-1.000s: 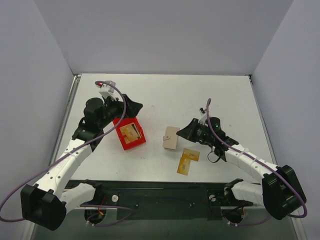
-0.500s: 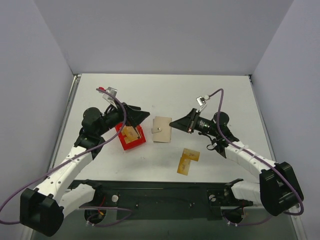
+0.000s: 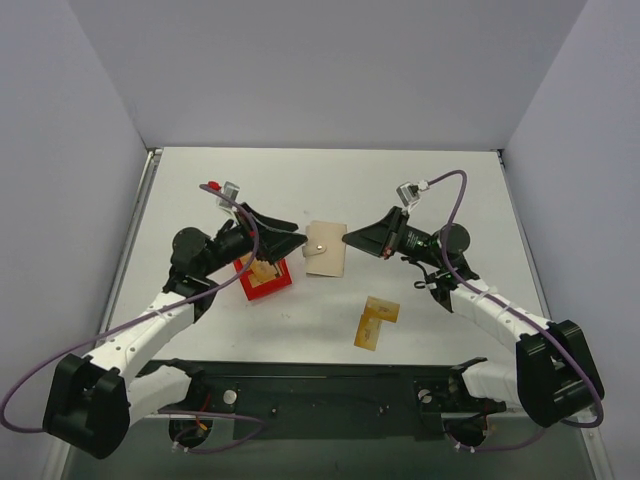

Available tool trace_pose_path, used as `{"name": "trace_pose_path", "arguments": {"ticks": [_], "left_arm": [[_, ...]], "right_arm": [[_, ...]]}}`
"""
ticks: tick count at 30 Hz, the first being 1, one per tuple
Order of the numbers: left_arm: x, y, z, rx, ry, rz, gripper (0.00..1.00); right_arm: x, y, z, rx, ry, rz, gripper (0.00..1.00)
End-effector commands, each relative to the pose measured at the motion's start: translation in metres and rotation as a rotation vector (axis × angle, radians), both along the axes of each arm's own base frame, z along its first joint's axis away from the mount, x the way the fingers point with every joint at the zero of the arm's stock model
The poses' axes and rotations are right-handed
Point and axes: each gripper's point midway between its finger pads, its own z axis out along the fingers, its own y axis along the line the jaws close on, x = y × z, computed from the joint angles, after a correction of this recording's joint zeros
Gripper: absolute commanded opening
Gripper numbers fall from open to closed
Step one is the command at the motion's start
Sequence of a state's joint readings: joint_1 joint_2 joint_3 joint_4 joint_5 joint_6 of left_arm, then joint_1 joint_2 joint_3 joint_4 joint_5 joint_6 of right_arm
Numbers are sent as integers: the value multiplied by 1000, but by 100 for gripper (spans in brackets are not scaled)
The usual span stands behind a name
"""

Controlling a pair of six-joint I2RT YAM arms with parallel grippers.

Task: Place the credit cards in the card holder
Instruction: Open the card holder at the center of the board.

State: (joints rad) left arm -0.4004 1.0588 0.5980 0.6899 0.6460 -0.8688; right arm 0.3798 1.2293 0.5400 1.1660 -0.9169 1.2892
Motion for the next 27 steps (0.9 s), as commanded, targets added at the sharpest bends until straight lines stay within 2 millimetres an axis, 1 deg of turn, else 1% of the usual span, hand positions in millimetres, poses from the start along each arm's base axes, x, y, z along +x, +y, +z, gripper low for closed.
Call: {"name": "trace_pose_path", "arguments": {"ticks": [1, 2, 9, 10, 12, 13, 14, 16, 17, 18, 19, 20, 21, 23, 27], "left_arm": [[-9, -9, 22, -89, -67, -81, 97], [-11, -9, 26, -109, -74, -94, 97], [-15, -24, 33, -151, -75, -164, 97], [-15, -25, 34, -151, -76, -167, 95], [-17, -29, 43, -160, -90, -183, 90], [-18, -32, 43, -159, -88, -194, 86], [-19, -33, 47, -162, -98, -200, 83], [-20, -36, 50, -161, -101, -211, 76], [-20, -38, 50, -160, -99, -217, 70], [-21, -39, 52, -160, -103, -222, 68], [-20, -40, 50, -158, -98, -225, 64], [-20, -40, 50, -159, -99, -227, 62], [-20, -41, 49, -158, -95, -230, 56], [-20, -43, 49, -152, -91, -231, 48], [-22, -47, 46, -137, -87, -245, 36]], "right_arm": [[-12, -3, 47, 87, -160, 39, 0], [-14, -2, 48, 93, -162, 46, 0], [-17, -3, 46, 83, -166, 55, 0], [-17, -3, 46, 79, -172, 54, 0], [-18, -2, 44, 65, -171, 52, 0], [-18, -1, 41, 55, -160, 52, 0], [-18, -1, 42, 51, -172, 49, 0], [-19, 0, 39, 38, -172, 51, 0], [-18, 0, 38, 34, -170, 48, 0], [-19, -1, 38, 32, -173, 47, 0], [-19, -1, 38, 28, -177, 47, 0], [-19, -1, 37, 25, -176, 48, 0], [-19, -1, 36, 19, -175, 47, 0], [-19, -1, 34, 13, -176, 47, 0], [-19, -1, 34, 6, -178, 45, 0]]}}
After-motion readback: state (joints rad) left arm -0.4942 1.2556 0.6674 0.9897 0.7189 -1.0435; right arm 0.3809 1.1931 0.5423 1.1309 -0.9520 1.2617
